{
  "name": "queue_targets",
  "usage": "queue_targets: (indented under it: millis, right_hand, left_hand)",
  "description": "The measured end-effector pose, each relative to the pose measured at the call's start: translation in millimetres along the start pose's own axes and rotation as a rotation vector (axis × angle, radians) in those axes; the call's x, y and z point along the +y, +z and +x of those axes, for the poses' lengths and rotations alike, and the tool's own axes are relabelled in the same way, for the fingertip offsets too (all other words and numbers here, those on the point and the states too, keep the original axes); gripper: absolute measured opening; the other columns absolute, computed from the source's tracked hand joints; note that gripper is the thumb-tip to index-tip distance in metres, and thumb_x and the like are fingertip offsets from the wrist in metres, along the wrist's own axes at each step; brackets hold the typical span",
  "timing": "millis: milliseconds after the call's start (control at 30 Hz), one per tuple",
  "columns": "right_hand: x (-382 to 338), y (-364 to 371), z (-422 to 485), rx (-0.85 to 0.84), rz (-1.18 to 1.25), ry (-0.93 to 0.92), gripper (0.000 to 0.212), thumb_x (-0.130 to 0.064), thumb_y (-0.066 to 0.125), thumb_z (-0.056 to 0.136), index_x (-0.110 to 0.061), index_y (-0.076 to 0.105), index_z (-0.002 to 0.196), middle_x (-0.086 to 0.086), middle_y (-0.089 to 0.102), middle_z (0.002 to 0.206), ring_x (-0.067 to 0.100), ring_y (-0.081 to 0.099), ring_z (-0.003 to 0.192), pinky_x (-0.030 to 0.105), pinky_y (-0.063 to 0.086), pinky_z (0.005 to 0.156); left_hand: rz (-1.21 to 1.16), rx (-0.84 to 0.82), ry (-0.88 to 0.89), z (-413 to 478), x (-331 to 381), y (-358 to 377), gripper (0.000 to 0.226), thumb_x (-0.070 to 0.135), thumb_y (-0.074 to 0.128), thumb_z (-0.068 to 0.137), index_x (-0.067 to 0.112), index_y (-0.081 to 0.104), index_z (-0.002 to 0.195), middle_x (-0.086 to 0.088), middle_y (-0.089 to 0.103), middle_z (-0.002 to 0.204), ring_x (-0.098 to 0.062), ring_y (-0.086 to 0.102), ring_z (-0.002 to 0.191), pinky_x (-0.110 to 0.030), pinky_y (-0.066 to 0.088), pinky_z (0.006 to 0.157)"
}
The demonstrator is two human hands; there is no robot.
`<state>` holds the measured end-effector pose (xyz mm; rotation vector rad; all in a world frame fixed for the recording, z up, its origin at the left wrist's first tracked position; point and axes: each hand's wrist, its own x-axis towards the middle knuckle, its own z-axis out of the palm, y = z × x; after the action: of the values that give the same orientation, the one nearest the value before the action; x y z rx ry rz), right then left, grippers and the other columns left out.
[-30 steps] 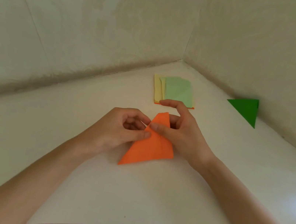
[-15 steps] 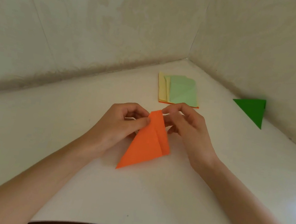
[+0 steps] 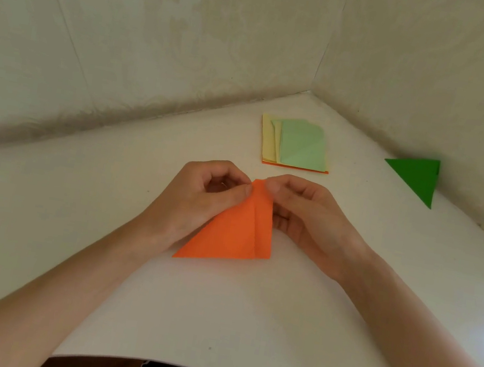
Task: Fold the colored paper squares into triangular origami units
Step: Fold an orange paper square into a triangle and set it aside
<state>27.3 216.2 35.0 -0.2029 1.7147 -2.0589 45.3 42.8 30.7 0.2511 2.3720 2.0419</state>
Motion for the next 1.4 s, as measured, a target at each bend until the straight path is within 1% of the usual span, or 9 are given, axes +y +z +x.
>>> queue_targets:
  millis: [67, 100, 233, 367, 567, 867, 1100, 1300, 1400]
  right_hand:
    - [-4, -4, 2, 0.019, 0.115, 0.077, 0.046, -0.05, 0.046, 0.084, -0.008, 0.065, 0.089, 0.009, 0.067, 0.084, 0.019, 0.062, 0.074, 0.029, 0.049, 0.069]
    - [-5, -6, 2, 0.027, 0.147, 0.097, 0.049, -0.051, 0.042, 0.087, -0.008, 0.064, 0.091, 0.01, 0.067, 0.085, 0.02, 0.063, 0.075, 0.03, 0.049, 0.069]
    - [-3, -4, 1, -0.016, 0.08, 0.093, 0.028, -0.032, 0.052, 0.089, -0.006, 0.062, 0.093, 0.011, 0.067, 0.087, 0.019, 0.062, 0.079, 0.028, 0.053, 0.073]
    - [-6, -5, 0, -0.03, 0.156, 0.16, 0.03, -0.033, 0.046, 0.094, -0.011, 0.065, 0.086, 0.009, 0.067, 0.086, 0.019, 0.063, 0.079, 0.029, 0.053, 0.074]
    - [-2, -4, 0, -0.078, 0.08, 0.133, 0.017, -0.021, 0.06, 0.082, -0.008, 0.064, 0.093, 0.006, 0.068, 0.086, 0.017, 0.064, 0.082, 0.031, 0.054, 0.081]
    - [2, -1, -1, 0.001, 0.005, 0.028, 0.02, -0.015, 0.064, 0.077, 0.0, 0.063, 0.088, 0.01, 0.066, 0.082, 0.017, 0.063, 0.074, 0.026, 0.055, 0.071]
    - [2, 0, -1, 0.062, -0.025, -0.024, 0.01, -0.008, 0.064, 0.079, 0.0, 0.064, 0.084, 0.01, 0.067, 0.078, 0.015, 0.063, 0.07, 0.022, 0.054, 0.065]
    - [0, 2, -2, 0.121, -0.176, -0.071, 0.003, -0.001, 0.067, 0.08, -0.003, 0.066, 0.082, 0.01, 0.068, 0.076, 0.015, 0.063, 0.069, 0.02, 0.052, 0.062]
    - [-1, 4, -3, 0.122, -0.285, -0.113, 0.006, 0.0, 0.067, 0.081, -0.006, 0.066, 0.081, 0.006, 0.067, 0.072, 0.013, 0.063, 0.066, 0.021, 0.053, 0.064]
  left_hand:
    - [-0.016, 0.016, 0.006, 0, 1, -1, 0.013, 0.009, 0.064, 0.086, 0.016, 0.068, 0.076, 0.013, 0.062, 0.068, 0.001, 0.055, 0.065, -0.01, 0.042, 0.06]
    - [-0.021, 0.02, 0.008, 0, 1, -1, 0.013, 0.009, 0.064, 0.086, 0.016, 0.067, 0.076, 0.013, 0.062, 0.068, 0.002, 0.055, 0.065, -0.01, 0.041, 0.06]
    - [-0.002, -0.004, 0.021, 0, 1, 1, 0.012, 0.009, 0.064, 0.086, 0.016, 0.067, 0.077, 0.013, 0.063, 0.069, 0.001, 0.056, 0.066, -0.01, 0.042, 0.061]
    - [0.014, -0.014, 0.043, -1, 2, 2, 0.014, 0.009, 0.064, 0.086, 0.018, 0.067, 0.076, 0.014, 0.063, 0.069, 0.002, 0.056, 0.066, -0.01, 0.042, 0.062]
    - [0.019, -0.013, 0.048, -1, 1, 1, 0.011, 0.009, 0.065, 0.086, 0.015, 0.068, 0.078, 0.012, 0.063, 0.07, 0.0, 0.057, 0.067, -0.013, 0.044, 0.063]
    - [0.084, -0.008, 0.037, -1, 2, -1, 0.013, 0.015, 0.065, 0.087, 0.023, 0.068, 0.077, 0.013, 0.066, 0.071, 0.0, 0.057, 0.067, -0.01, 0.043, 0.062]
    - [0.092, -0.009, 0.015, -1, 1, -1, 0.012, 0.016, 0.064, 0.087, 0.022, 0.069, 0.078, 0.012, 0.066, 0.073, 0.001, 0.057, 0.068, -0.01, 0.042, 0.062]
    - [0.108, -0.01, 0.01, 0, 1, -1, 0.011, 0.017, 0.064, 0.088, 0.022, 0.068, 0.079, 0.016, 0.065, 0.07, 0.004, 0.057, 0.066, -0.008, 0.041, 0.061]
    - [0.046, -0.007, 0.003, -1, 0, 0, 0.008, 0.021, 0.065, 0.086, 0.02, 0.069, 0.079, 0.013, 0.065, 0.072, 0.0, 0.058, 0.067, -0.011, 0.043, 0.06]
